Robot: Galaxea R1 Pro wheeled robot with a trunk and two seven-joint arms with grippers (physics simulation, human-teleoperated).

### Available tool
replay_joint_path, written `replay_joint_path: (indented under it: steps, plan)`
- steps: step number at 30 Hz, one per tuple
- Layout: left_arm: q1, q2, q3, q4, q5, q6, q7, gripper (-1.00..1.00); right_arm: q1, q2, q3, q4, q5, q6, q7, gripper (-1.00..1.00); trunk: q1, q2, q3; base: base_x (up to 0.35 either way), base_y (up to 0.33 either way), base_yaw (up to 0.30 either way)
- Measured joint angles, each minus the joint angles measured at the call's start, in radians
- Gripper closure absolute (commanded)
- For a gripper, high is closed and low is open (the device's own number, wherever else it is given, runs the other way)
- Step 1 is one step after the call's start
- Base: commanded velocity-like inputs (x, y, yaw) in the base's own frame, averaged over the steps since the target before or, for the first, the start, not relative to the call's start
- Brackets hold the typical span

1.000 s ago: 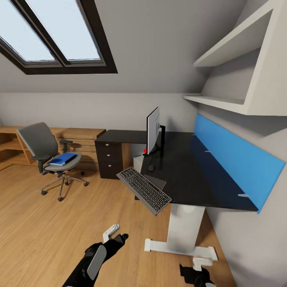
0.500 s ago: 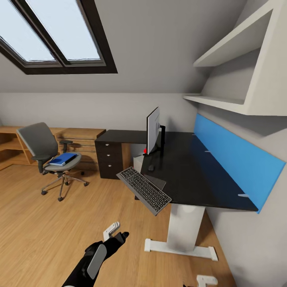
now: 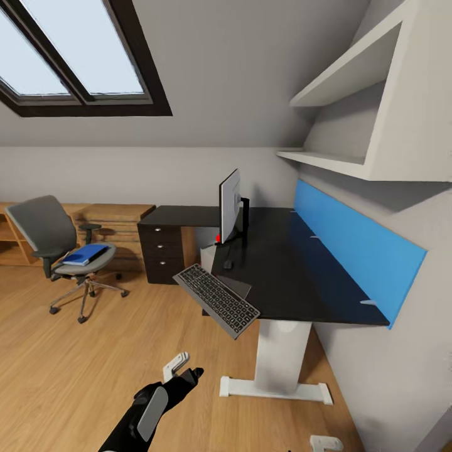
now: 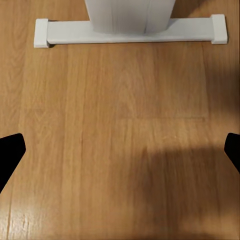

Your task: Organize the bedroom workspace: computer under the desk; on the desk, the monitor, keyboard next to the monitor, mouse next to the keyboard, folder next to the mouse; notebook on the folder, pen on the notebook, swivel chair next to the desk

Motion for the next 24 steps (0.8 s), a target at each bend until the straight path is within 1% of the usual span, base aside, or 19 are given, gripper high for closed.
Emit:
replay_joint_path:
  steps: [16,18,19,20,24]
  plan:
    - [0.0,0.002,0.0,0.008,0.0,0.0,-0.018,-1.0,0.0,0.001,0.001,0.001,0.001,0.0,-0.001,-1.0,0.0,0.0,0.002,0.0,0.0,-0.021]
    - [0.0,0.003,0.001,0.009,0.0,0.0,-0.019,-1.0,0.0,0.001,0.001,0.0,0.001,0.0,0.0,-1.0,0.0,0.0,0.002,0.103,-0.056,-0.001]
    - [0.0,0.003,-0.003,0.024,0.004,-0.002,-0.059,-1.0,0.0,0.0,0.001,0.002,0.018,0.0,0.0,-1.0,0.0,0.0,0.002,0.176,-0.098,0.0]
    - [0.0,0.003,-0.003,0.036,0.004,-0.002,-0.075,-1.0,0.0,0.0,0.001,0.002,0.027,0.0,0.0,-1.0,0.0,0.0,0.002,0.147,-0.078,0.0]
    - [0.0,0.004,-0.005,0.053,0.005,-0.002,-0.098,-1.0,0.0,-0.001,0.001,0.002,0.04,0.0,0.0,-1.0,0.0,0.0,0.002,0.075,-0.04,0.0]
